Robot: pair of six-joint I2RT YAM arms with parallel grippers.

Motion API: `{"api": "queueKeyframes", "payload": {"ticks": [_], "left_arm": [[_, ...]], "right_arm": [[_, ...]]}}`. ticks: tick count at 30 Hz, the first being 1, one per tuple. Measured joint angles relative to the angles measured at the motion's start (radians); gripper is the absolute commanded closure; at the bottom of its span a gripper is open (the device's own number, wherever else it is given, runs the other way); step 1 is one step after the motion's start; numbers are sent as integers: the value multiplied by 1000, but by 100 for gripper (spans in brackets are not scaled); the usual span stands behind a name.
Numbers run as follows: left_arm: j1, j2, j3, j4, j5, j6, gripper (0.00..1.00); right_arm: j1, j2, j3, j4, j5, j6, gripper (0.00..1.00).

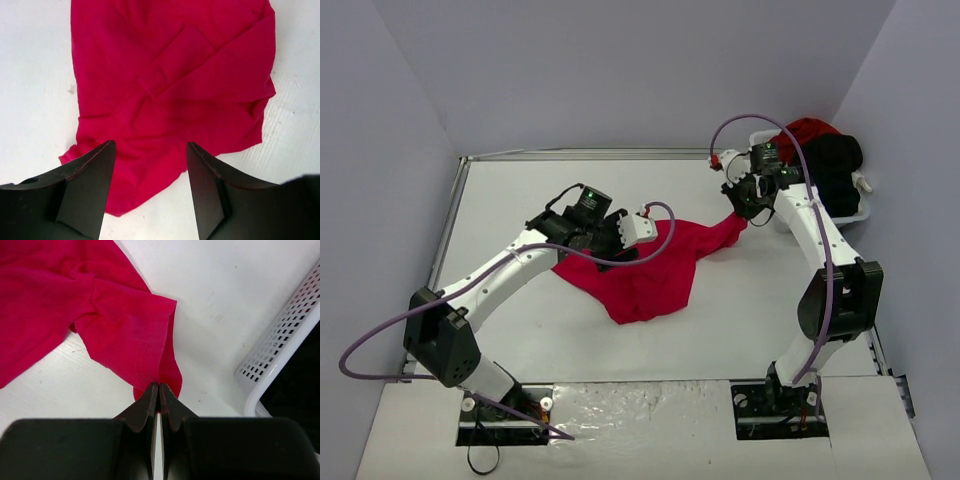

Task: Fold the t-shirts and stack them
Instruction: Flatten out the tshirt

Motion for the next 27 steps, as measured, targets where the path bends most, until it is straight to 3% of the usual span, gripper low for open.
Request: {"api": "queueKeyframes", "payload": {"ticks": [27], "left_arm": [[-1,286,-66,315,60,178,44]], "right_arm": [[-27,76,-54,51,-25,22,100]]}}
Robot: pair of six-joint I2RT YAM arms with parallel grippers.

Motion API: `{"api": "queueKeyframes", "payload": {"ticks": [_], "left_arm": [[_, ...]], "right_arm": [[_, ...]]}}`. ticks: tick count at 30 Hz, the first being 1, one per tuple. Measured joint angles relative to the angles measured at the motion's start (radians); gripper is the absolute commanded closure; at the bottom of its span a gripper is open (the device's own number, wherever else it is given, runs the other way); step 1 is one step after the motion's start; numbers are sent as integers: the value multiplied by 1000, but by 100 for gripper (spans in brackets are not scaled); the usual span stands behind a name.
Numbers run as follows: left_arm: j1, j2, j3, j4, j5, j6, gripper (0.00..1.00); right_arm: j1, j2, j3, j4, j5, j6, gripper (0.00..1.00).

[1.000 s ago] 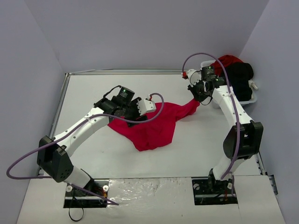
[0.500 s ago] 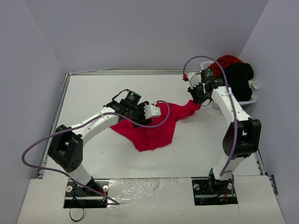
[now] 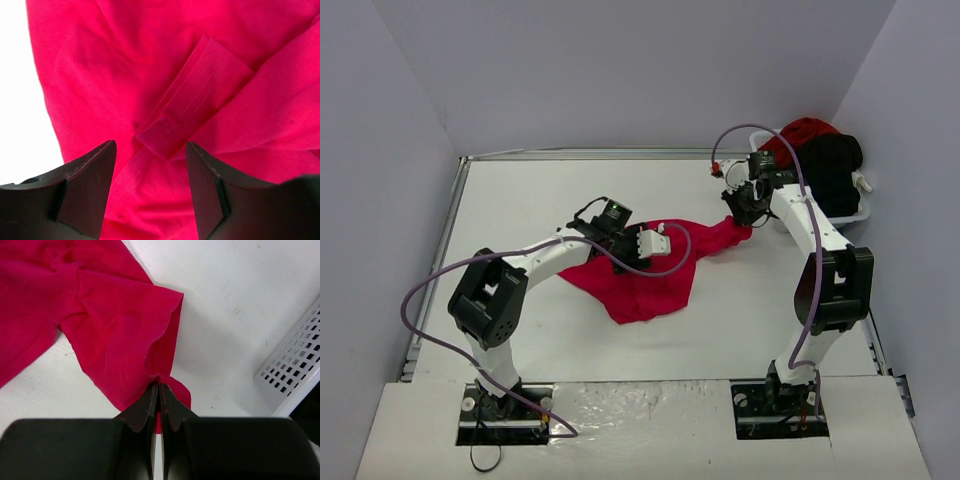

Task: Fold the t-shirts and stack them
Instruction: Flatten out the tshirt

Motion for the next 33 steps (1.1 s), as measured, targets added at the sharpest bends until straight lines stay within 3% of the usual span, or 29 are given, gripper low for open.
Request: {"api": "queueKeyframes", "payload": {"ticks": [6,10,11,16,21,33], "left_arm": [[0,53,21,4,25,-4,48],[0,83,63,-12,34,-15,96],[0,90,82,-21,34,-22,97],[3,92,158,-81,35,-39,98],[50,-9,159,-158,32,-70,98],[383,-379,179,-255,-192,-218,98]], "right_arm": [[0,5,0,4,0,0,100],[0,11,-5,5,0,0,100],[0,11,-6,4,0,0,100],[-3,11,-6,5,1,0,100],[-12,11,-6,5,2,-3,100],[-108,3,172,4,58,3,100]]}}
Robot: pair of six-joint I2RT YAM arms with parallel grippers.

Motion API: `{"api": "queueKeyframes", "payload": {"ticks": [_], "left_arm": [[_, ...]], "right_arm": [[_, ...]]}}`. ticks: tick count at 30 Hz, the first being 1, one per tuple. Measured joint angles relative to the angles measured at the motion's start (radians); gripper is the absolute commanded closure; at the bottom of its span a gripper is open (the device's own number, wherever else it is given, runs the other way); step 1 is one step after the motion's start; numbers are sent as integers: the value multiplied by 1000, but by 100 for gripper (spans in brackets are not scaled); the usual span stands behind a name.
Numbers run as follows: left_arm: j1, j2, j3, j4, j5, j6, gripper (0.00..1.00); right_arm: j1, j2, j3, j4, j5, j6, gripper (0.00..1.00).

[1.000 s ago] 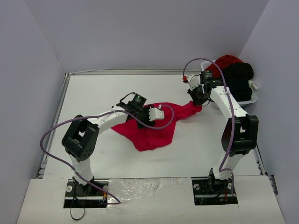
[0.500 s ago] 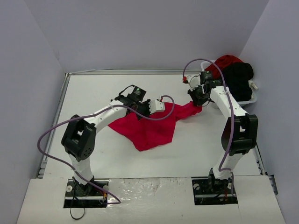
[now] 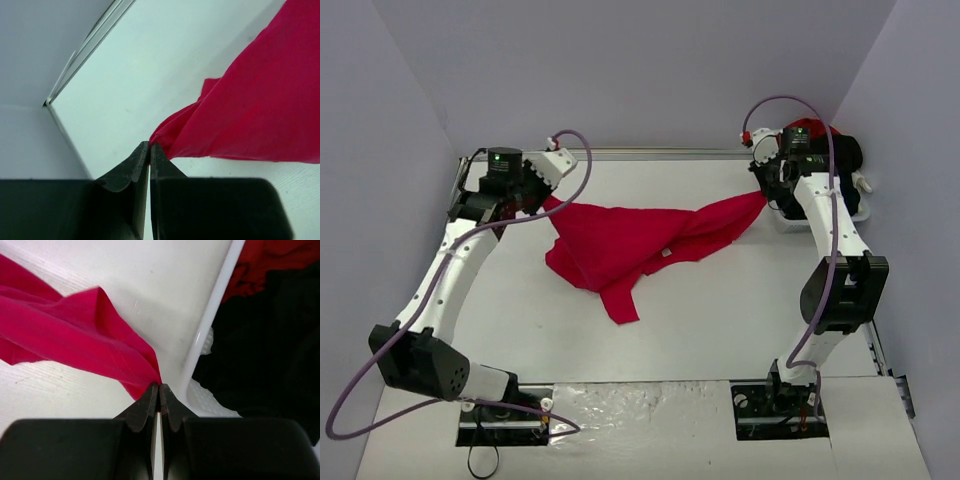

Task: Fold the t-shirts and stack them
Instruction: Flatten out the tshirt

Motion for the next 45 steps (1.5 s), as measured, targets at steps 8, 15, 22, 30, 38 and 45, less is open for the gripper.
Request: {"api": "queueKeyframes", "payload": {"ticks": [8,15,22,30,38,45], "left_arm": [[45,-177,-39,-37,-218,-62,98],[138,-249,-41,-35,-313,-180,98],[146,-252,-8,-57,-308,-275,97],[148,-275,36,-73,-265,-317,97],[149,-332,-123,-76,-262,-312,98],[150,-340,-244,-80,-267,-293,98]], "right_arm": [[2,-19,120,-7,15,42,100],[-22,-77,203,-11,14,74,100],[-22,-162,305,-17,-6,105,100],[-21,-197,463,7,-222,189,100],[111,-164,186,34,-372,142,100],[240,-102,-117,-5,-353,53,100]]}}
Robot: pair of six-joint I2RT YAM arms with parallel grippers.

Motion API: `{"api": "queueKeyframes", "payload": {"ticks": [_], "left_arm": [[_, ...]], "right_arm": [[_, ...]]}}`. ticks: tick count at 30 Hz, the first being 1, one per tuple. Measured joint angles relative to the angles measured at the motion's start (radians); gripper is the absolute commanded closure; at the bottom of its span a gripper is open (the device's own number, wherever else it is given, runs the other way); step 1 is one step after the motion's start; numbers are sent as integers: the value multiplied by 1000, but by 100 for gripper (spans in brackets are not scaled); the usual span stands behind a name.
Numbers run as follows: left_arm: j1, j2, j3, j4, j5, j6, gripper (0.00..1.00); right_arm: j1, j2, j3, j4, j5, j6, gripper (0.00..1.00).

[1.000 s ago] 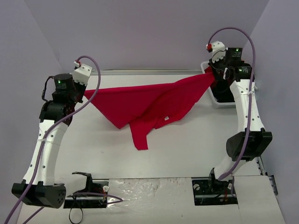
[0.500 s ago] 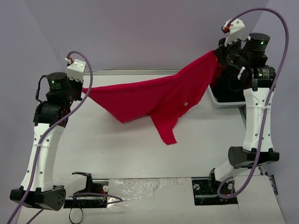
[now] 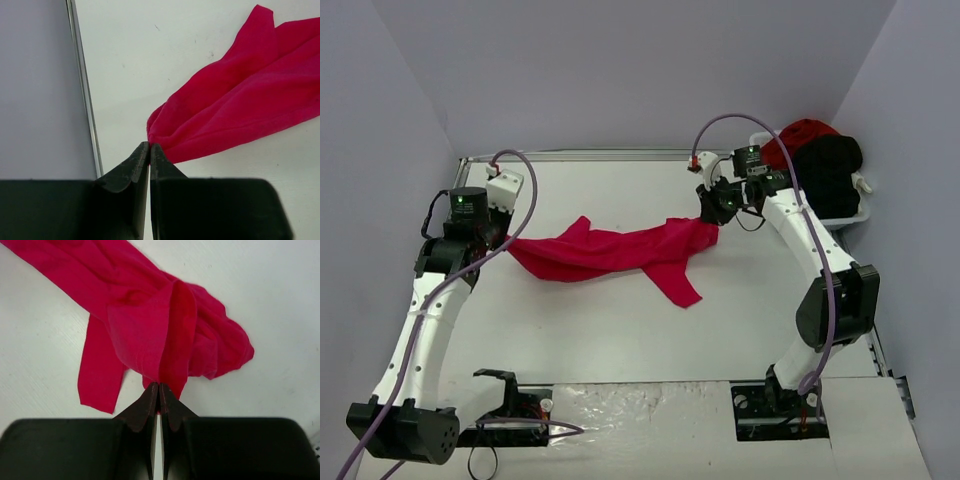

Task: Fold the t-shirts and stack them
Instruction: Flatten out the tshirt

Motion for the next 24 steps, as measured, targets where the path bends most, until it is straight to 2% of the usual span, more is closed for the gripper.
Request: {"api": "queueKeyframes", "payload": {"ticks": [11,16,20,22,24], "left_arm": [[0,85,-9,32,37,-34,98],[0,126,-16,44,54,-46,98],[0,113,-49,59,55,-47,98],[0,101,-71,62,55,-47,98],[0,90,-86,60,54,-47,98]], "right_arm": [[-43,-56,-30,81,203,-16,100],[-30,-11,1,99,205,0,100],[38,70,35,122,175,1,100],[87,108,35,116,149,-5,92],[130,143,35,97,116,-20,64]]}}
